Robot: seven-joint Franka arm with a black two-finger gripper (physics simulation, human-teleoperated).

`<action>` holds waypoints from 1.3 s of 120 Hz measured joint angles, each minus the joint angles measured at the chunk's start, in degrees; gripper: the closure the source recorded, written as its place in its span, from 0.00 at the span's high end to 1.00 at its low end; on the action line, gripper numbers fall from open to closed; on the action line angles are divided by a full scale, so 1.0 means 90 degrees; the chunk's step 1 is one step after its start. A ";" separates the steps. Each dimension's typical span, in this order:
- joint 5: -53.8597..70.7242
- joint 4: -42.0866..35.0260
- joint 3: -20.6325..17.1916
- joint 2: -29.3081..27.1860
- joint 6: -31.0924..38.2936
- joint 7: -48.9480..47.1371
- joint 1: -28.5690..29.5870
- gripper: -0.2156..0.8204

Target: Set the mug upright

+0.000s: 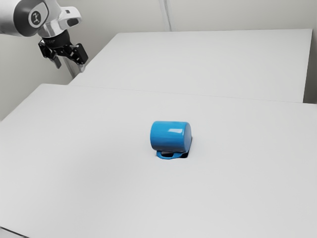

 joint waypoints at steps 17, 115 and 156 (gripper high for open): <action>0.0000 -0.0016 -0.0029 -0.0002 0.0011 0.0013 -0.0049 0.79; -0.4712 -0.1624 0.0041 0.1206 0.0734 -0.0226 0.0606 0.79; -0.6354 -0.1803 0.0040 0.2043 0.1118 -0.0291 0.0531 0.79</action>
